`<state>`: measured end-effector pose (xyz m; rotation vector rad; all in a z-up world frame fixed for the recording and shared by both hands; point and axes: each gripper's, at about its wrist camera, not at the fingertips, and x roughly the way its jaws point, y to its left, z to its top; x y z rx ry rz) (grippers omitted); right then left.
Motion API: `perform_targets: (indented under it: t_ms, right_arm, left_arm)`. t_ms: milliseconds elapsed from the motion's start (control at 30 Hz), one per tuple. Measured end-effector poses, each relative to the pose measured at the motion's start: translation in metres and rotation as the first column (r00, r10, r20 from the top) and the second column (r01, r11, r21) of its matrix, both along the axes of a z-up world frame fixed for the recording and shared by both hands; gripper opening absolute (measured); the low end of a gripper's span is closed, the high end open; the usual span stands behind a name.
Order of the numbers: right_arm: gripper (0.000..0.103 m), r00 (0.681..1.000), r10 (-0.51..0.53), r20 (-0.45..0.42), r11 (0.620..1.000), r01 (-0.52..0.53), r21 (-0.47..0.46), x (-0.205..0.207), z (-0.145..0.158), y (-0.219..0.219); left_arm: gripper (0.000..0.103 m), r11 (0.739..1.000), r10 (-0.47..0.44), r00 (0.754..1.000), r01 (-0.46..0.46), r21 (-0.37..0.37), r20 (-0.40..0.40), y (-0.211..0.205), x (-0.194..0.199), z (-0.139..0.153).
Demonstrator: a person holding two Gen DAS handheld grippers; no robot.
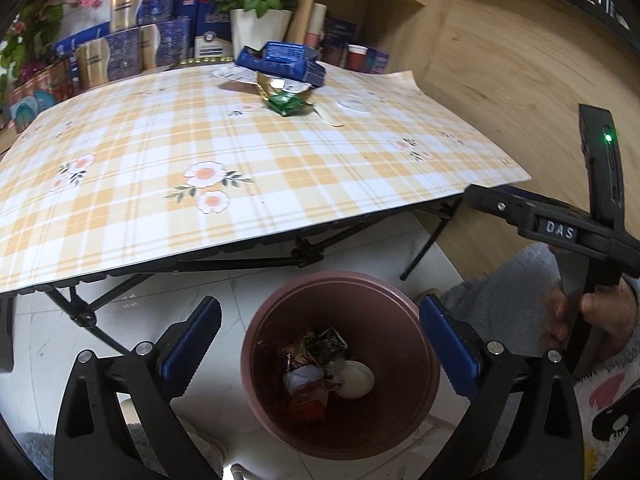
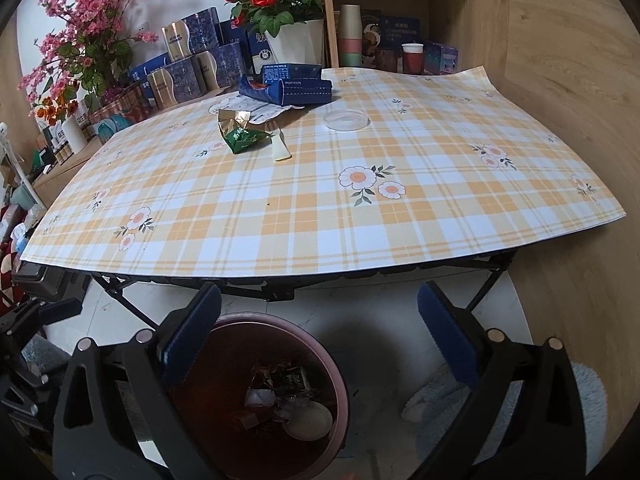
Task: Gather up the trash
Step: 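Move both grippers back over the table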
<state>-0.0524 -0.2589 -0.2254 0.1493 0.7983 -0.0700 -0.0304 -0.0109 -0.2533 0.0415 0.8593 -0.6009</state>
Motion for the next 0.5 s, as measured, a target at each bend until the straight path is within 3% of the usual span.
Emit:
perform_targets:
  t_ms: [300, 500]
  right_arm:
    - [0.097, 1.0, 0.01, -0.013, 0.999, -0.01, 0.033, 0.004, -0.004, -0.001]
    - [0.097, 1.0, -0.01, -0.019, 0.999, 0.011, 0.051, 0.011, -0.005, -0.008]
  left_arm:
    - [0.097, 0.997, 0.073, 0.997, -0.073, 0.024, -0.002, 0.008, 0.005, -0.001]
    - [0.097, 0.99, 0.141, 0.989, -0.141, -0.003, -0.041, 0.022, 0.016, -0.002]
